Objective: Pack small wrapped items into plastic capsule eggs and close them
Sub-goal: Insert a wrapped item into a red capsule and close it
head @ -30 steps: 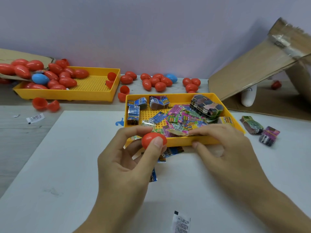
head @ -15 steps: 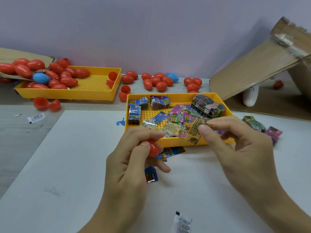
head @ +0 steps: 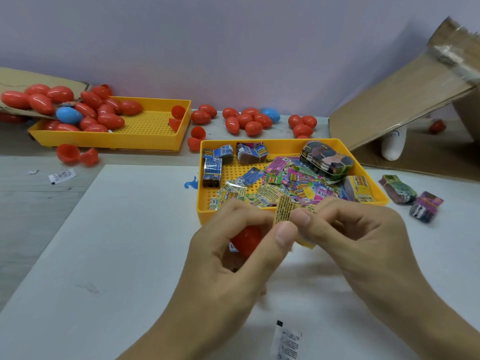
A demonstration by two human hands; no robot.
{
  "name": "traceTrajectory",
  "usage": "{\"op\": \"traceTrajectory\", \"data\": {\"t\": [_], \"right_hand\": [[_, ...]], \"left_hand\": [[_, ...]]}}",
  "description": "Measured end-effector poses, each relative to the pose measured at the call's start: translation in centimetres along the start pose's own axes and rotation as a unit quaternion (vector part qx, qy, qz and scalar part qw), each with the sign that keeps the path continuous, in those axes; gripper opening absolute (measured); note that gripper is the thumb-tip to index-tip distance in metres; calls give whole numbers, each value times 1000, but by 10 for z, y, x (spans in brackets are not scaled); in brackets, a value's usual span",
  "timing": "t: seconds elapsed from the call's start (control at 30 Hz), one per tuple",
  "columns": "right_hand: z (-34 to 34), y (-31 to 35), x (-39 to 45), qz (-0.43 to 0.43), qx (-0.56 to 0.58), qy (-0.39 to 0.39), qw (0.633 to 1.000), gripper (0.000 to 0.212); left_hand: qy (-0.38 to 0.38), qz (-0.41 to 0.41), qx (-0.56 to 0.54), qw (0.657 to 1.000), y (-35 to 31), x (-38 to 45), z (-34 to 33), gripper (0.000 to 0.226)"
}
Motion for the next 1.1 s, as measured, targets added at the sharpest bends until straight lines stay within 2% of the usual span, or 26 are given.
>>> {"op": "traceTrajectory", "data": {"t": [0.1, 0.17, 0.3, 0.4, 0.5, 0.6, 0.7, 0.77, 0.83, 0.93, 1.03, 1.1], "right_hand": [[-1, 0, -1, -11, -5, 5, 1000, 35], [-2, 2, -1, -14, -1, 7, 1000, 36], [-1, -1, 1, -46, 17, 0, 999, 39], [0, -5, 0, -80, 5, -2, 997, 48], [-2, -1, -2, -53, -50, 12, 997, 47], [-1, 3, -5, -26, -99, 10, 995, 56], [-3, 7, -4, -10, -34, 27, 999, 37], [-10, 9, -4, -21, 51, 73, 996, 26], [-15, 10, -6, -25, 87, 113, 989, 24], [-16, 15, -6, -12, 78, 118, 990, 21], [-15, 16, -6, -25, 88, 123, 988, 35], [-13, 14, -6, -37, 96, 115, 988, 31]], "left_hand": [[5, 6, -15, 1000, 3, 1, -1, 37], [-17, -1, 0, 1000, 5, 1, 2, 26], [-53, 70, -22, 996, 19, 0, 11, 23], [-48, 80, -35, 995, 20, 1, 11, 25], [-47, 59, -39, 996, 16, 1, 10, 28], [-40, 52, -52, 996, 15, 2, 8, 33], [8, 63, -82, 995, 13, 2, 1, 33], [50, 73, -96, 991, 12, 1, -6, 33], [73, 81, -98, 989, 11, 0, -9, 34], [77, 89, -96, 988, 12, 0, -9, 35], [71, 85, -98, 989, 13, 0, -8, 36], [73, 78, -100, 989, 13, 1, -9, 37]]}}
Point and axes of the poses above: each hand's wrist, its own x-axis towards the middle knuckle, its own z-axis out of the back of the hand, y = z × x, the point moved 7 cm from there along x, towards the middle knuckle
